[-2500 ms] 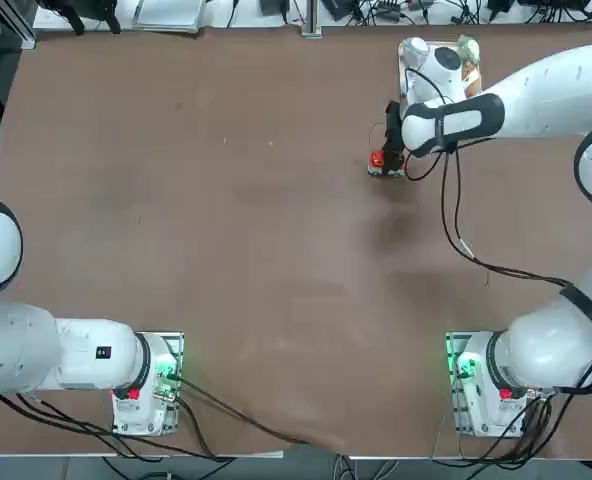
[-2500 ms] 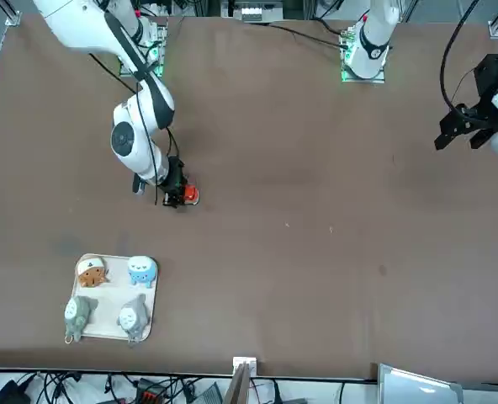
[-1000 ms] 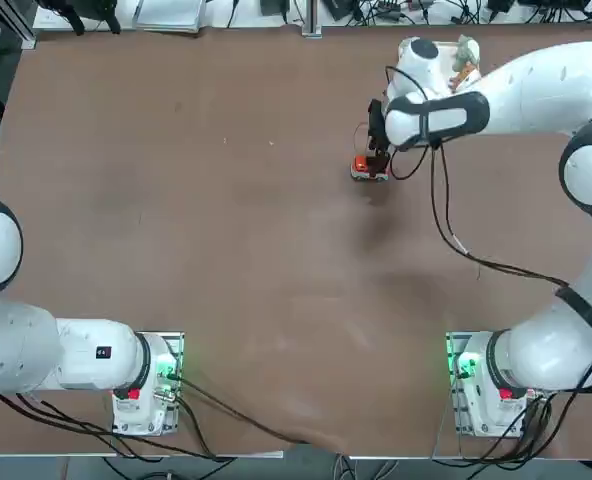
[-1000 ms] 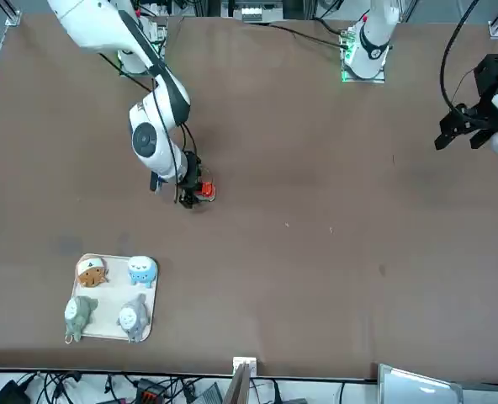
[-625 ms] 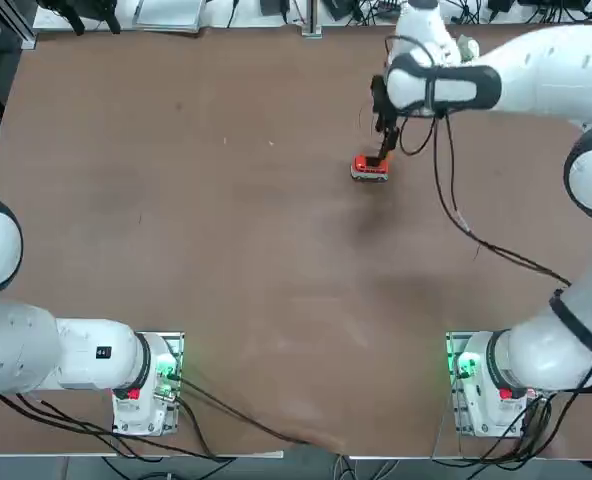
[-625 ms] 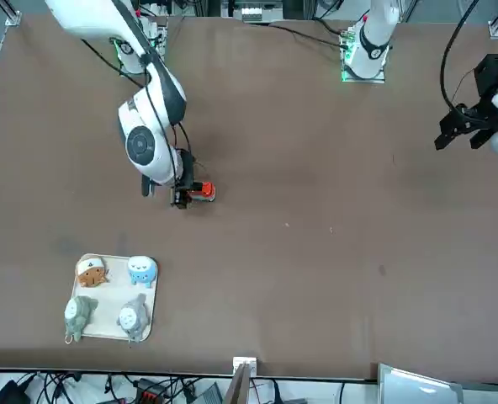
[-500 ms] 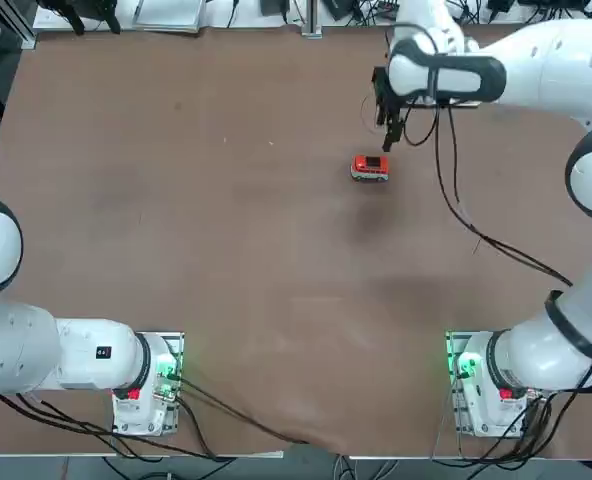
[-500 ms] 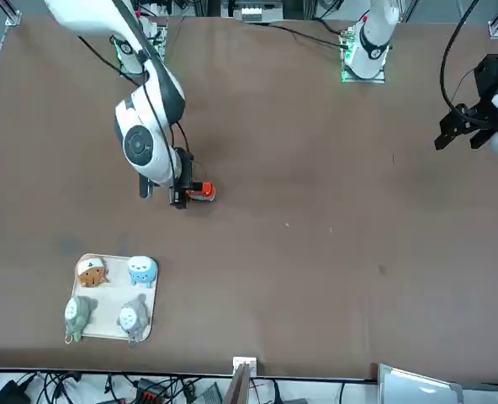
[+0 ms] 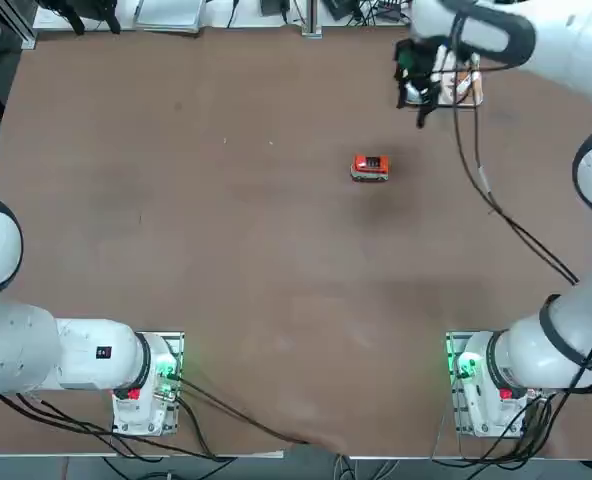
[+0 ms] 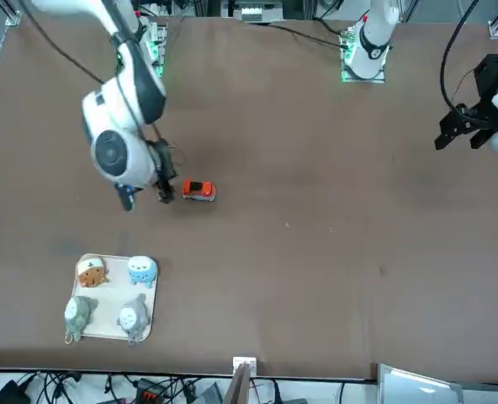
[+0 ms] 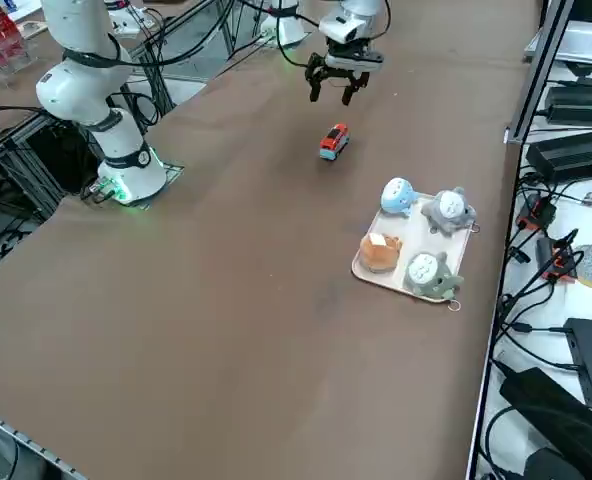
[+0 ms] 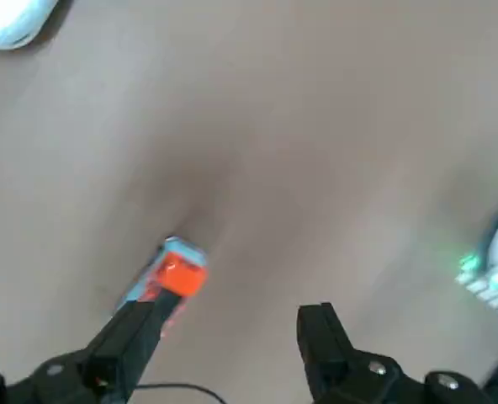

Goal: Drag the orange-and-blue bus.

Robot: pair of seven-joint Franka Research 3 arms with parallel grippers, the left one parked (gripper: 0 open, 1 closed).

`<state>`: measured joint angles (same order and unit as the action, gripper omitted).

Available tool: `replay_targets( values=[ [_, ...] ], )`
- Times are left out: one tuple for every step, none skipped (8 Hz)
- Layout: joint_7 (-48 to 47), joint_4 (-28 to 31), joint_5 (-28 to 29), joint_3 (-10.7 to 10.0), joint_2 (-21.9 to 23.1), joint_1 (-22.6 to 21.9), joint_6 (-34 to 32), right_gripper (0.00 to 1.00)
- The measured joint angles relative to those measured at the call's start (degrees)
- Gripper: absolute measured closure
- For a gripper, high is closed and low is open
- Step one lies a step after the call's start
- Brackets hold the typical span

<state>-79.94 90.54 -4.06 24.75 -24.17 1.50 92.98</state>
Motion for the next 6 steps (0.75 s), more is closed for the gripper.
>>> replay_targets(
  values=[
    [7.4, -2.4, -0.1, -0.1, 0.0, 2.7, -4.9, 0.0],
    [15.3, -4.9, -0.4, -0.2, 0.1, 5.4, -8.7, 0.0],
    [23.7, -7.4, -1.0, -0.2, 0.2, 7.9, -11.7, 0.0],
    [33.1, -9.6, -1.4, -0.2, 0.6, 10.3, -13.9, 0.0],
    [43.0, -11.5, -1.5, -0.3, 1.0, 12.1, -15.2, 0.0],
    [52.4, -13.4, -1.6, -1.5, 1.6, 12.9, -15.9, 0.0]
  ],
)
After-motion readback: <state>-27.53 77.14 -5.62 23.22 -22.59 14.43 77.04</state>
